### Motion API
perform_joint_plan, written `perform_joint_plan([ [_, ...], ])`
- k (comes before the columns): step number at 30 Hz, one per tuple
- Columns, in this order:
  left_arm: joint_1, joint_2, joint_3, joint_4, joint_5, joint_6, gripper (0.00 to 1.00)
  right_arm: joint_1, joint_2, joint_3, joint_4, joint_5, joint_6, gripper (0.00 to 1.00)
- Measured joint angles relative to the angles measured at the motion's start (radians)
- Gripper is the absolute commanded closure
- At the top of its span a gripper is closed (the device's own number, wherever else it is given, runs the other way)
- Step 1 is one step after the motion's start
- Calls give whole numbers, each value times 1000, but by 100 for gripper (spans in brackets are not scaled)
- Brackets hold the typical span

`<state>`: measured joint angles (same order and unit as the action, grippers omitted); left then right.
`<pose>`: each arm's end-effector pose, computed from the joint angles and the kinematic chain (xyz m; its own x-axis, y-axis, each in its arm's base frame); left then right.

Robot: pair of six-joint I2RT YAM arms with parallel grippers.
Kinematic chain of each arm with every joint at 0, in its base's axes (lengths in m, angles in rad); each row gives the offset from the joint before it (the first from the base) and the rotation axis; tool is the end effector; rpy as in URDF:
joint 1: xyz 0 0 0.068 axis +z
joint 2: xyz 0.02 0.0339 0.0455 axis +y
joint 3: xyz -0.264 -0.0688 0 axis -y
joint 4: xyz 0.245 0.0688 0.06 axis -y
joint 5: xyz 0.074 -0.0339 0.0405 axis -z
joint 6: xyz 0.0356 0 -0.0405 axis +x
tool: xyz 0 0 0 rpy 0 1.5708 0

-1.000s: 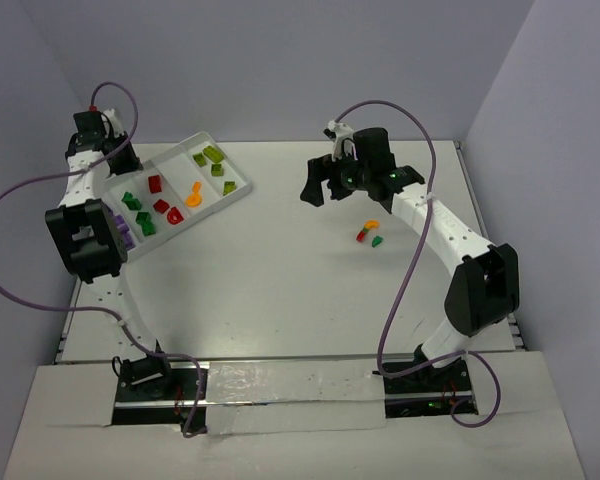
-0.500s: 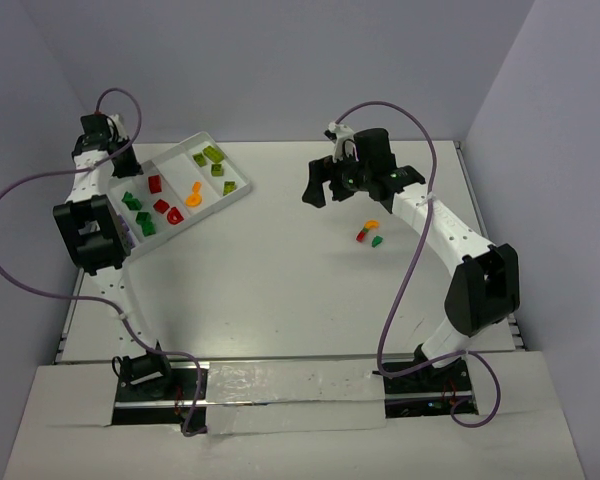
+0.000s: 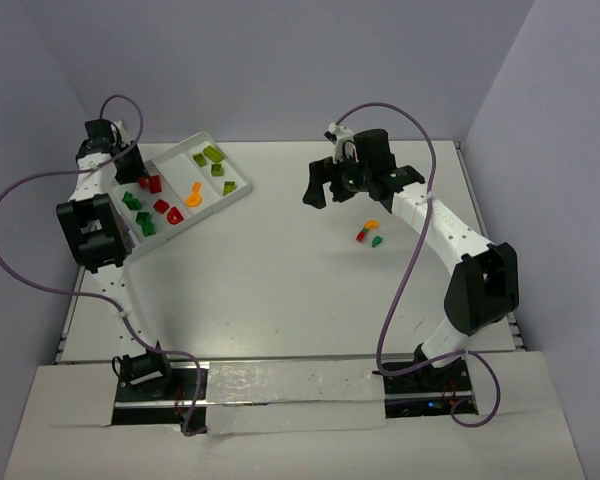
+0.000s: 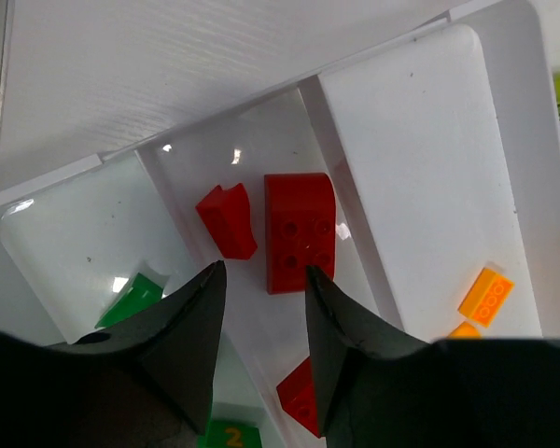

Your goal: Sort the legos into containers by color

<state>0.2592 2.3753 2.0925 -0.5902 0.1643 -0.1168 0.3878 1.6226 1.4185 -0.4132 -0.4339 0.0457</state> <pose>0.5160 0.1308 0.2022 -0.7180 -0.3093 -0.6235 -0.2366 0.9509 -0.1994 0.3391 0.1547 0.3247 -0.5655 -0.1862 -0.8035 -0.6353 0.7196 0.2803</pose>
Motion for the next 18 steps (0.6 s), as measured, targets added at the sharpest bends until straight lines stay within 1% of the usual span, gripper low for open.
perform_joint_plan([
  [3,1,0,16,-12,8,-3,48,0,0,0,-1,0,-2,0],
  [8,3,-1,116,-41,29,-3,47,0,0,0,-9,13,-11,0],
  [11,3,-41,128,-48,63,-8,47,-4,0,-4,-21,40,-29,1],
  [14,-4,-138,85,-58,98,-10,47,-19,-1,-24,-35,78,-49,2],
  [18,-61,-369,-70,-59,114,-1,47,-58,-1,-57,-80,140,-74,7],
])
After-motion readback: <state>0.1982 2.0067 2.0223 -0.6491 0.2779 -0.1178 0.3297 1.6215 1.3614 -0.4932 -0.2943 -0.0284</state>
